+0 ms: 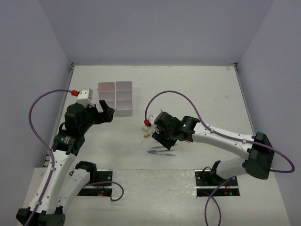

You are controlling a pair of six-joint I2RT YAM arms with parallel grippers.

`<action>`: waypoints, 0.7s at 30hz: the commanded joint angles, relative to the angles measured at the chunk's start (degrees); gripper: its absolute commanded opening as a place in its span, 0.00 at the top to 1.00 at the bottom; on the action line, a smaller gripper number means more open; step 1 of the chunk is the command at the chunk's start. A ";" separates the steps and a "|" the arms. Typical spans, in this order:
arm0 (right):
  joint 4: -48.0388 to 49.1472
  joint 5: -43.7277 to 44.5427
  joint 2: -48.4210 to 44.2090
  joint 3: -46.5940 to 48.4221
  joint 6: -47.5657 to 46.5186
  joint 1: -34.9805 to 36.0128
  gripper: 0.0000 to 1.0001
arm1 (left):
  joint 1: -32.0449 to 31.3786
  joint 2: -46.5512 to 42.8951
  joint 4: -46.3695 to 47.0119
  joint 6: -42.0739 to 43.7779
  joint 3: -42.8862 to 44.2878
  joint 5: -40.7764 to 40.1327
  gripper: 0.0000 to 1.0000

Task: Sort the stationery into containers
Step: Pick up the pen from the center of the board.

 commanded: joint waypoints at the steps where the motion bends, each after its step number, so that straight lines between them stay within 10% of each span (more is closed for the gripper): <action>1: 1.48 -1.13 4.90 2.88 -1.79 0.90 0.57 | -0.48 0.18 2.12 1.13 -0.71 1.81 0.00; 21: 2.28 -6.21 12.53 2.04 0.85 4.06 0.70 | -0.49 1.58 2.35 1.39 -0.79 2.63 0.00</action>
